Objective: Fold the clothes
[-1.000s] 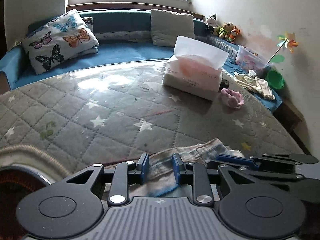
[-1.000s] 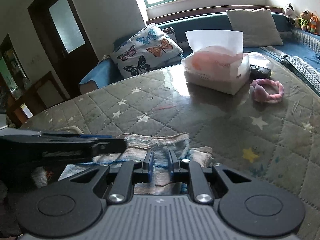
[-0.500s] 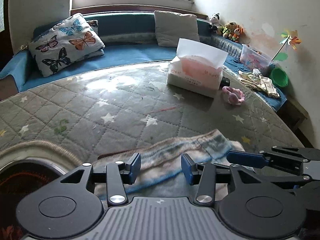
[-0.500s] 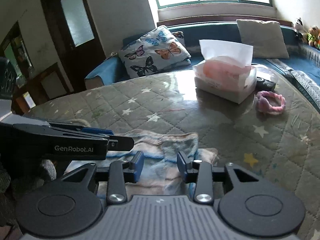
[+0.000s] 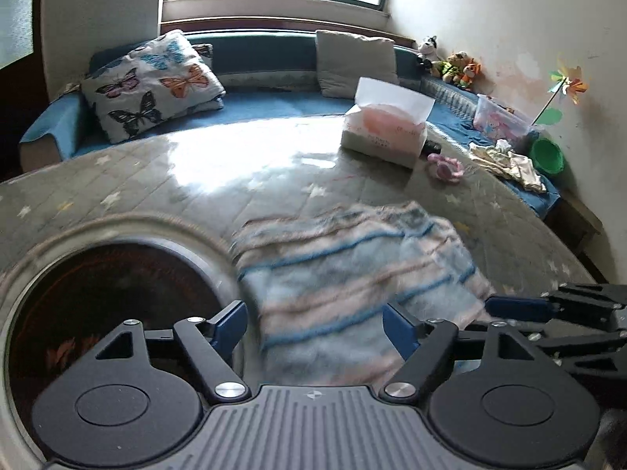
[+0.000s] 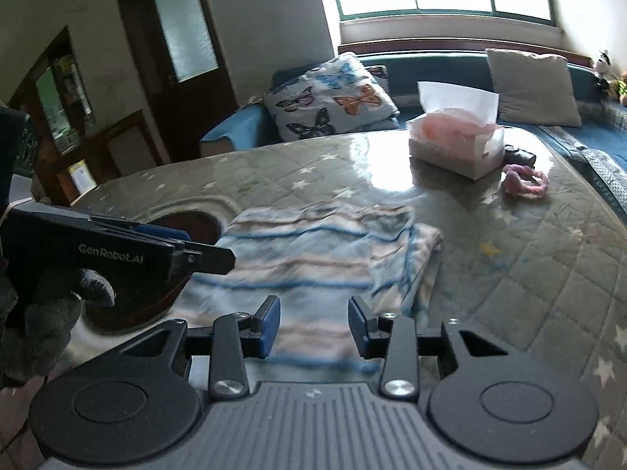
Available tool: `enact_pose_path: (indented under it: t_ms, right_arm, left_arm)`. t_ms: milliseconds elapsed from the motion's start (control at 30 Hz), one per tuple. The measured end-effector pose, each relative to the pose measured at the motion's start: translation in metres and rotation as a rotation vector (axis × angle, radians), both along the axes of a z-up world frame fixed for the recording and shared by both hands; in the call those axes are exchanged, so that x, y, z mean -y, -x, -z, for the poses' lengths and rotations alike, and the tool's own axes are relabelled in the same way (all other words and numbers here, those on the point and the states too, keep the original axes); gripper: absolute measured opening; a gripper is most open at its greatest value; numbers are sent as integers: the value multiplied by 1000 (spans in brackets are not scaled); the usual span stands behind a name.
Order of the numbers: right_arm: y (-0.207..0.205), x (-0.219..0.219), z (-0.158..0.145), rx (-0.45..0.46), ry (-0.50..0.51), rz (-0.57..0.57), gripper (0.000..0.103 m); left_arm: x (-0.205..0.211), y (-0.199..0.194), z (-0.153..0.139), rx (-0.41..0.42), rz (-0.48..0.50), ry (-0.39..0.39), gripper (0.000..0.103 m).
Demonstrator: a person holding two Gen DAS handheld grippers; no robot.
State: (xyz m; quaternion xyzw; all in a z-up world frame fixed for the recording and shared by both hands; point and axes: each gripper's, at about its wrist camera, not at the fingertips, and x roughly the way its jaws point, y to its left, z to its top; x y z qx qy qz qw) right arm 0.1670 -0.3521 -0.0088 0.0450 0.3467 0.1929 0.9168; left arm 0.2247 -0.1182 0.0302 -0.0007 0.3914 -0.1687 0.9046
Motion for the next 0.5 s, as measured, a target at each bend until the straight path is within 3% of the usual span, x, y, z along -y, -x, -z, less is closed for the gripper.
enact_pose_path:
  t_ms: [233,500]
  right_arm:
    - [28,8,9,-10,-1,22,39]
    - [36,17,21,-24,-21,58,39]
  left_arm:
    - [-18,43,13,-4,-27,-35,79]
    - [-27,58,30,-10,-74,-102,79]
